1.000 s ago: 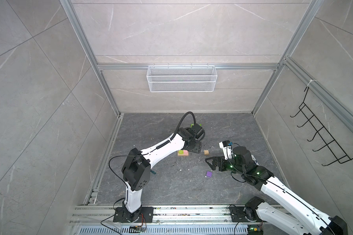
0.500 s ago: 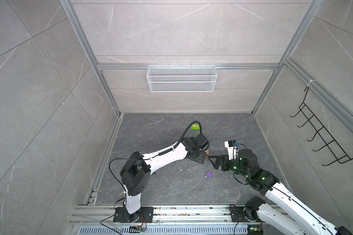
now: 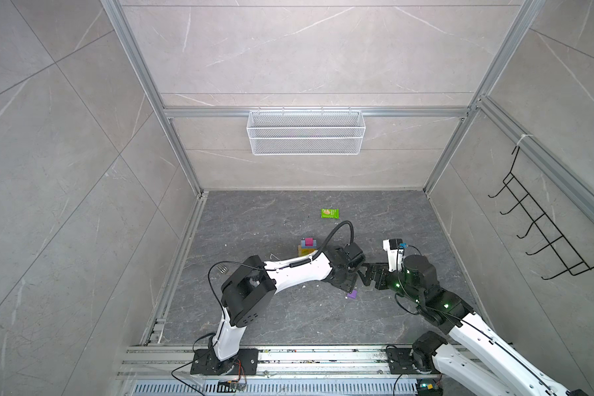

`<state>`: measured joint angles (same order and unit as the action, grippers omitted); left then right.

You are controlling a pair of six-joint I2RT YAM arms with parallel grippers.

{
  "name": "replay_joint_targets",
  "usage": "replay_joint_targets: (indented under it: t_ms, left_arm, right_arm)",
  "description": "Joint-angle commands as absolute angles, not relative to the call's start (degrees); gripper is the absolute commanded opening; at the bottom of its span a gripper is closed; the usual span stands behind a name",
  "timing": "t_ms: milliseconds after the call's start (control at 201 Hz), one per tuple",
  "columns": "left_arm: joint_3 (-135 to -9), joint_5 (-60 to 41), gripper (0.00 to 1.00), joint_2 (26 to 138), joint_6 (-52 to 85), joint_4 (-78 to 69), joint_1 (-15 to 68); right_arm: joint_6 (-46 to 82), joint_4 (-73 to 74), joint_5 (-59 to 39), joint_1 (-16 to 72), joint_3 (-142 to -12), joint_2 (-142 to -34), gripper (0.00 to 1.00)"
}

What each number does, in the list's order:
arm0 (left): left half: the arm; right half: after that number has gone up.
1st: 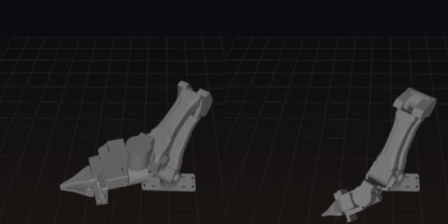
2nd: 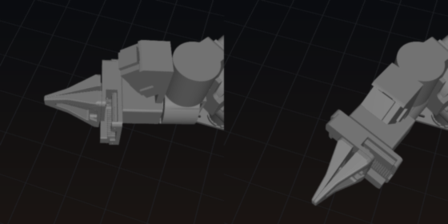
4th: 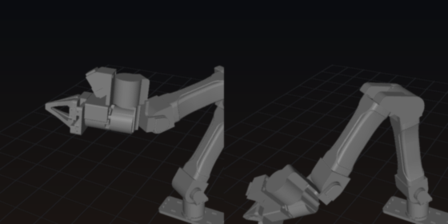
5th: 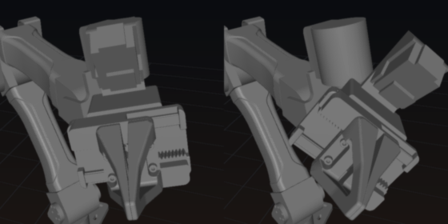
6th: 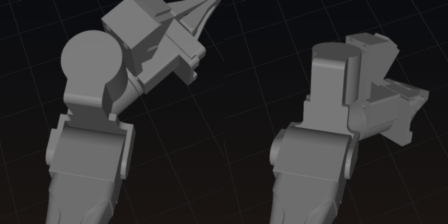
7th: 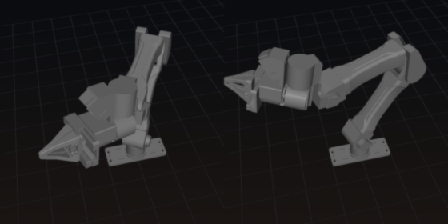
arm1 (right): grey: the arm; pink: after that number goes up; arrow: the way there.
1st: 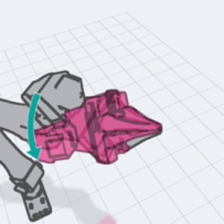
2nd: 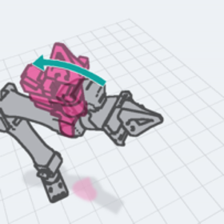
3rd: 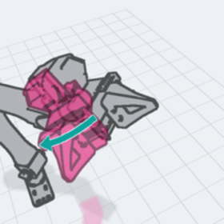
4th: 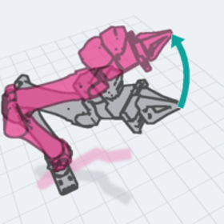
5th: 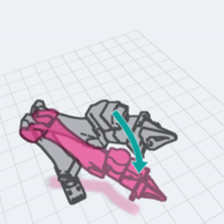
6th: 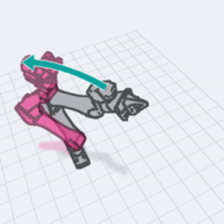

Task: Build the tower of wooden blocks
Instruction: 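Move the left gripper toward the purple cube nearer the robot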

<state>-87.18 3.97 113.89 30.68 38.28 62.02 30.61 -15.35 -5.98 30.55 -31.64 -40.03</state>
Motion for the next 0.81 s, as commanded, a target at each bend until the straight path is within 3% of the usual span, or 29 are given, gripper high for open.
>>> replay_joint_targets:
  t_ms: [0, 802]
  left_arm:
    - [-89.0, 3.1, 0.67, 115.2, 32.6, 36.9, 63.3]
    - [-92.2, 1.5, 0.59, 121.1, 35.2, 37.5, 65.9]
  right_arm:
    - [31.8, -13.9, -4.7, 30.5, -30.9, -38.9, 0.99]
    - [31.5, -20.7, -1.6, 30.4, -31.2, -34.1, 0.99]
